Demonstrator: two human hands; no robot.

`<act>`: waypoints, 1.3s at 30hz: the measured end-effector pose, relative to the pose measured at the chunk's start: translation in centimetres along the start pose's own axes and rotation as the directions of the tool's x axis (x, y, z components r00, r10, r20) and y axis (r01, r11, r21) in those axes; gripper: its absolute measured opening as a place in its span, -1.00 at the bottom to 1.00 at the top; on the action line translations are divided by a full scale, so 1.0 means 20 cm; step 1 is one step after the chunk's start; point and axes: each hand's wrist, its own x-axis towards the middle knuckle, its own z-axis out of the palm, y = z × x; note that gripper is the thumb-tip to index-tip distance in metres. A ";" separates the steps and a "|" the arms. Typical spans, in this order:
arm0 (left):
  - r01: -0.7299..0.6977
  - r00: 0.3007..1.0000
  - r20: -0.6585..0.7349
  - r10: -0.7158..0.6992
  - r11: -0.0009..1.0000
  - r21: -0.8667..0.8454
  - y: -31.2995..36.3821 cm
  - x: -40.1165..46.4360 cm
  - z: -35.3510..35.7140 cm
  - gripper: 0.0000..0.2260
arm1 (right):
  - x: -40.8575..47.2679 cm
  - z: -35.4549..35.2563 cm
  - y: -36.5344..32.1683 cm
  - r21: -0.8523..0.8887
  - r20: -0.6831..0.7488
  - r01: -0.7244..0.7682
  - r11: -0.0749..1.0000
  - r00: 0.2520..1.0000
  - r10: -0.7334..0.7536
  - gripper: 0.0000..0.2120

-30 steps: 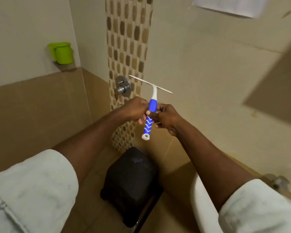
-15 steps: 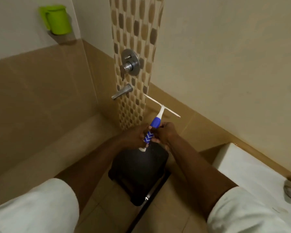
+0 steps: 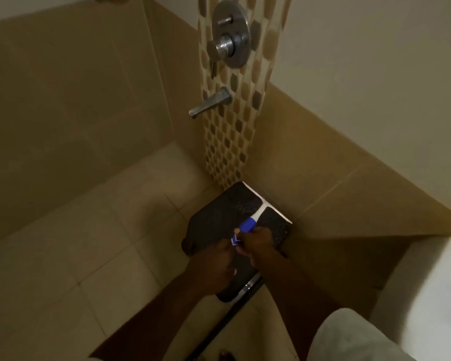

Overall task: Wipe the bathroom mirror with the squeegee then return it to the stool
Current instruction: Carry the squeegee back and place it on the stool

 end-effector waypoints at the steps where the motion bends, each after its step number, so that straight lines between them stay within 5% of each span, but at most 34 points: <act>1: 0.001 1.000 0.030 -0.002 1.000 0.022 -0.03 0.01 0.06 -0.60 | 0.06 0.02 0.03 -0.022 -0.007 -0.020 1.000 1.000 0.020 -0.75; 7: 0.059 0.993 0.099 -0.066 0.996 0.069 -0.18 0.12 0.31 -0.55 | 0.33 0.10 0.18 -0.084 -0.028 -0.049 0.995 0.999 0.047 -0.88; 18: 0.140 0.989 0.035 -0.141 0.990 0.011 -0.36 0.31 0.54 -0.42 | 0.63 0.23 0.32 -0.094 -0.066 0.008 0.996 0.998 -0.014 -0.80; 32: 0.222 0.975 -0.008 -0.222 0.975 -0.033 -0.44 0.52 0.70 -0.59 | 0.73 0.26 0.43 -0.154 -0.183 0.079 0.985 0.977 -0.107 -0.70; 39: 0.267 0.963 -0.031 -0.267 0.964 0.006 -0.45 0.56 0.74 -0.39 | 0.75 0.26 0.41 -0.150 -0.207 0.081 0.985 0.972 -0.112 -0.77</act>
